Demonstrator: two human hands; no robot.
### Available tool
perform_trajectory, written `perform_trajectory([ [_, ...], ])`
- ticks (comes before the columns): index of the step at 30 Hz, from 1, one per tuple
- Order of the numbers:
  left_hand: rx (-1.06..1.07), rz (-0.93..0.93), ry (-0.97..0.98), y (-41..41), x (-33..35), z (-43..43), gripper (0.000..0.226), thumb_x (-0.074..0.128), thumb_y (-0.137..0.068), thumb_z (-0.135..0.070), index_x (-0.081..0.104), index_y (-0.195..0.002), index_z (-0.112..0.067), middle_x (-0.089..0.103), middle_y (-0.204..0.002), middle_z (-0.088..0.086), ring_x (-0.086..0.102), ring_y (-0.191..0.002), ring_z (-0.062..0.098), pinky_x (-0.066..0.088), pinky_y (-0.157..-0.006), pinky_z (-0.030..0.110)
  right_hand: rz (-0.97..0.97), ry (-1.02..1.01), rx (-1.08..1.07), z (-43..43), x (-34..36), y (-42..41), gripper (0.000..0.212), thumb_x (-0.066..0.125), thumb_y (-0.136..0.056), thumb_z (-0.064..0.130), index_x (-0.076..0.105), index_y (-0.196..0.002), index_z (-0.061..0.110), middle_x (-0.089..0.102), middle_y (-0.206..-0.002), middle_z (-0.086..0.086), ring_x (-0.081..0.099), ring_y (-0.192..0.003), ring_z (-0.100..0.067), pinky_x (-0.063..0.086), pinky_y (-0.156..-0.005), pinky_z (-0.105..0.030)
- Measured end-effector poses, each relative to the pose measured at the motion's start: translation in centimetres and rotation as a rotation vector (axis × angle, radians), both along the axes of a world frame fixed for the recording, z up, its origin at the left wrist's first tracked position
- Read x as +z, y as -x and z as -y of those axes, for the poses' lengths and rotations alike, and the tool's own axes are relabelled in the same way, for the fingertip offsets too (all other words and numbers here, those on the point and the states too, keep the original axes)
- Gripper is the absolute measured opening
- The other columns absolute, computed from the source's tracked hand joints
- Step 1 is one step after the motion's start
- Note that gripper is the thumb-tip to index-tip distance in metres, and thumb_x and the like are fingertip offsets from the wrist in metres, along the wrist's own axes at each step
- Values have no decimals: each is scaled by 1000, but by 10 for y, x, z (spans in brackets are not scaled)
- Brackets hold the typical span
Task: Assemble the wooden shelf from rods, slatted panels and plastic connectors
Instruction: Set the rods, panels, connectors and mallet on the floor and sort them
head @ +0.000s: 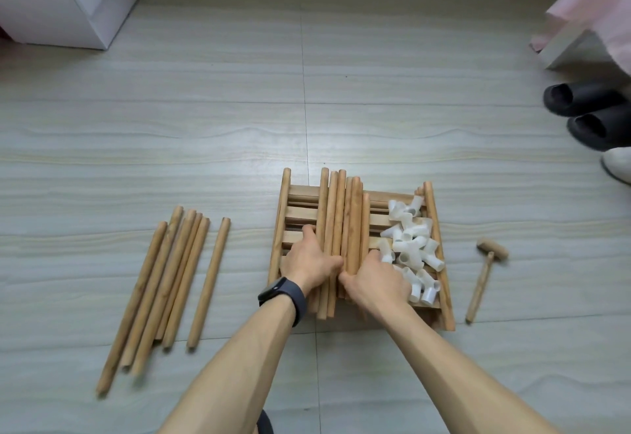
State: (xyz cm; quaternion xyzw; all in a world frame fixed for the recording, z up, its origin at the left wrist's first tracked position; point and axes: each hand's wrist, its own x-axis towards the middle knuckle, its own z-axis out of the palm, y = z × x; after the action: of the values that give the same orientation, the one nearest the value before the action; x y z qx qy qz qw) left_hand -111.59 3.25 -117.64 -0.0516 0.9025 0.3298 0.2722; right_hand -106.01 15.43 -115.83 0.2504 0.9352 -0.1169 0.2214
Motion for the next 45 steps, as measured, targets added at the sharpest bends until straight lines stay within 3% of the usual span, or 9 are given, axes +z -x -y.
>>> perform_trajectory([
  [3, 111, 32, -129, 7, -1, -2, 66, 77, -79, -32, 42, -133, -17, 66, -111, 0, 61, -93, 20, 52, -78, 35, -21, -20, -9, 10, 0, 6, 65, 58, -88, 53, 42, -129, 6, 67, -114, -12, 64, -105, -34, 39, -70, -37],
  [7, 47, -5, -82, 12, -3, 1, 56, 78, -83, -40, 47, -124, -16, 65, -117, 4, 62, -106, 26, 53, -87, 40, -44, 9, 16, 17, -6, 9, 53, 57, -93, 39, 41, -129, 4, 66, -116, -14, 63, -110, -37, 46, -77, -41],
  [14, 168, 6, -247, 20, 7, 50, 45, 79, -85, -37, 62, -121, -17, 71, -110, -1, 67, -103, 19, 56, -94, 39, -47, 161, 44, 1, -12, 7, 61, 61, -93, 47, 44, -130, 2, 66, -116, -16, 65, -104, -34, 52, -77, -35],
  [18, 183, -26, -371, 18, 28, 102, 50, 81, -84, -34, 57, -126, -20, 69, -105, -8, 68, -95, 8, 58, -85, 30, -81, 277, 10, -3, -5, 3, 48, 68, -87, 48, 50, -115, 13, 63, -101, -3, 60, -83, -20, 39, -52, -17],
  [20, 240, -60, -387, 18, 36, 131, 53, 82, -84, -34, 55, -127, -20, 69, -111, -3, 69, -99, 12, 59, -87, 34, -132, 314, 1, 6, 3, 2, 45, 68, -87, 48, 47, -112, 16, 64, -98, -1, 59, -78, -18, 41, -53, -19],
  [25, 296, -232, 5, 13, 43, 217, 59, 76, -88, -36, 51, -137, -15, 67, -124, 5, 62, -115, 28, 52, -92, 39, -223, 352, 170, 68, 30, -1, 45, 63, -88, 49, 44, -114, 17, 67, -90, -1, 67, -82, -26, 54, -69, -38],
  [34, 142, -162, 588, -28, 9, 326, 51, 50, -101, -15, 27, -146, -20, 65, -93, 15, 55, -77, 33, 42, -63, 38, -153, 279, 510, 211, -6, -20, 37, 51, -98, 13, 34, -130, 9, 68, -106, -13, 67, -95, -37, 43, -64, -38],
  [39, 159, -111, 636, -46, -14, 335, 59, 42, -99, -5, 18, -150, -24, 59, -90, 10, 55, -82, 32, 43, -63, 39, -44, 355, 312, 234, -29, -21, 39, 49, -98, 11, 31, -133, 5, 66, -114, -15, 65, -104, -38, 51, -78, -41],
  [45, 251, -77, 579, -53, -34, 326, 61, 48, -99, -12, 20, -152, -26, 57, -110, 9, 57, -99, 32, 43, -69, 40, -83, 492, 195, 231, -41, -28, 42, 45, -98, 28, 27, -130, 7, 66, -100, -12, 62, -89, -37, 46, -72, -39],
])
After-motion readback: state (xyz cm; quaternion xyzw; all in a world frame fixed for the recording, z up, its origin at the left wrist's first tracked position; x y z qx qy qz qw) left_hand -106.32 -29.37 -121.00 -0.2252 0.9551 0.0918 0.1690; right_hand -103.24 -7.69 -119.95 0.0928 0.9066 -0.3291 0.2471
